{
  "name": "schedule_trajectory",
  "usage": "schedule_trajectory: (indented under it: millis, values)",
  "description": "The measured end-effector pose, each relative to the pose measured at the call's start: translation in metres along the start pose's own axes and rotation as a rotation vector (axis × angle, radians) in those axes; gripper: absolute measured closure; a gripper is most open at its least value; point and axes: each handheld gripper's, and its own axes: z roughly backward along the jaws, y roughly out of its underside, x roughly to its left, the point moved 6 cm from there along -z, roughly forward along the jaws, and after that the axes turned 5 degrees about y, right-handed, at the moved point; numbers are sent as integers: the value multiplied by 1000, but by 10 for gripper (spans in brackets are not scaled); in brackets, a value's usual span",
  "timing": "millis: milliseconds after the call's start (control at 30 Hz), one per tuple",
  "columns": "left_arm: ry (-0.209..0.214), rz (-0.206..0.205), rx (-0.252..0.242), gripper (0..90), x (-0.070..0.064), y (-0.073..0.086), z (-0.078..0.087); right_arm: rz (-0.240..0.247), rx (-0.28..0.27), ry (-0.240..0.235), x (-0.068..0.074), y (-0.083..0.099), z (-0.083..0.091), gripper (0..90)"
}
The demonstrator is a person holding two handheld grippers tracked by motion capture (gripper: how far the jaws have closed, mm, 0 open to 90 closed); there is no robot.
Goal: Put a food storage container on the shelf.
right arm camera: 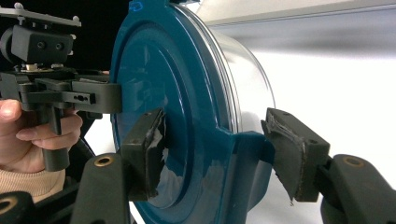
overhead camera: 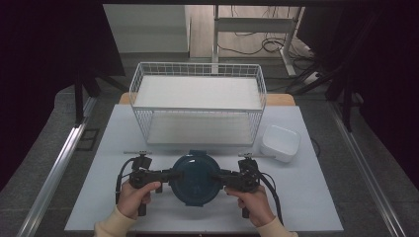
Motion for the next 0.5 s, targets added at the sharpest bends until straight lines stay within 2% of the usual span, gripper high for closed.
schedule_trajectory:
  millis: [500]
  values:
    - [-6,-27,-17,419,-8,-5,6,32,-14,-11,6,-6,5,397]
